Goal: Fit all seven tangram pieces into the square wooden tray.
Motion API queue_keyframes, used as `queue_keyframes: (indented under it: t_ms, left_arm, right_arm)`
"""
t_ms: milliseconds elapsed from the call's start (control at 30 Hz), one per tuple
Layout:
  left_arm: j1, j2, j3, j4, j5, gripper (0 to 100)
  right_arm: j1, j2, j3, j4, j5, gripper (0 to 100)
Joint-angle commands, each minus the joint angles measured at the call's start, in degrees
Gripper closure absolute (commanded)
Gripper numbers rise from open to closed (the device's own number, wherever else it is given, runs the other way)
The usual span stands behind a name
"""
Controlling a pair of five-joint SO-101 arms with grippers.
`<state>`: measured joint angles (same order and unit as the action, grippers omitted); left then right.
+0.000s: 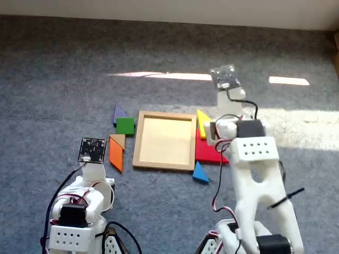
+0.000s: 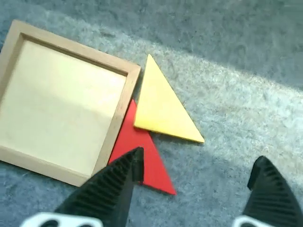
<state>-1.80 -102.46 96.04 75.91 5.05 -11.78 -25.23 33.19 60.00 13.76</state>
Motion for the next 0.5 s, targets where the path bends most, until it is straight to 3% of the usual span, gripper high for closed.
queue_keyframes:
  t_ms: [0, 367, 467]
  left_arm:
    - [0.40, -1.80, 1.10, 0.26, -0.44, 99]
    - [0.40, -1.80, 1.10, 0.26, -0.44, 99]
    - [0.40, -1.80, 1.10, 0.26, -0.44, 99]
  right_arm:
    - [-2.33, 6.46, -5.41, -6.11, -0.53, 65.5]
    - [-2.86, 26.24, -14.37, -11.12, -0.62, 65.6]
    - [-2.86, 29.67, -17.19, -11.12, -4.57, 65.6]
